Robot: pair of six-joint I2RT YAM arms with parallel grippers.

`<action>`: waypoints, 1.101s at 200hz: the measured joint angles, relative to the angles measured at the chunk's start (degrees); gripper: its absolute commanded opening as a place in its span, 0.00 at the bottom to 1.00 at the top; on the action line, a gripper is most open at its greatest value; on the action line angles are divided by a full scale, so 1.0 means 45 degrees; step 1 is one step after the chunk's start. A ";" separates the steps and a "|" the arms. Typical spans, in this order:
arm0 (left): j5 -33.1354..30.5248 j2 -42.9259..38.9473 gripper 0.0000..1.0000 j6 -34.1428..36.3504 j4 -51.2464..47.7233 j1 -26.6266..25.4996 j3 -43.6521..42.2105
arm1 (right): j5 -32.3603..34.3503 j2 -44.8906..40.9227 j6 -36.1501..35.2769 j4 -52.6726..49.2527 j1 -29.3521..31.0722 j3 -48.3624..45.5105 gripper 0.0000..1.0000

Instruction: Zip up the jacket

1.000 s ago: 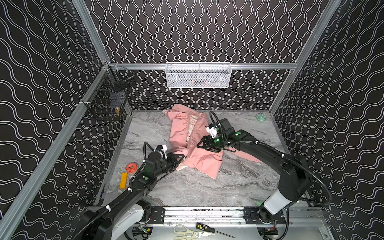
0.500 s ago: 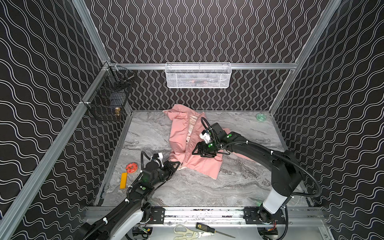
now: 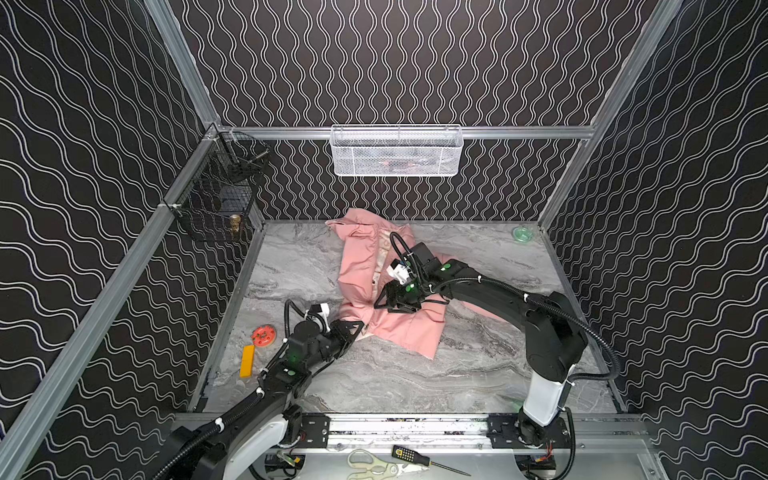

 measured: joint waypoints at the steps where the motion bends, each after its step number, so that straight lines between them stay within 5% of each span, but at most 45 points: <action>1: 0.0005 -0.0005 0.13 0.0005 0.0000 0.0000 0.0000 | -0.0010 0.0010 0.0024 0.0005 0.0000 0.0010 0.57; 88: 0.0092 -0.0063 0.13 0.0141 0.0131 0.0000 0.0087 | -0.1010 0.1496 0.0656 0.0243 0.0291 0.1093 0.40; 103: 0.0204 0.0058 0.14 0.0141 0.0136 0.0000 0.0199 | -0.1107 0.1515 0.0884 0.0442 0.0306 0.1088 0.30; 129: 0.0306 0.0238 0.24 0.0209 0.0219 0.0000 0.0369 | -0.1389 0.1515 0.1423 0.1005 0.0316 0.0971 0.00; 156: 0.0345 0.0199 0.45 0.0325 0.0223 0.0000 0.0393 | -0.1627 0.1525 0.1797 0.1229 0.0311 0.0957 0.00; 220: -0.0058 -0.0607 0.46 0.0850 -0.0155 -0.0073 0.0257 | -0.1841 0.1525 0.2759 0.1928 0.0267 0.0918 0.00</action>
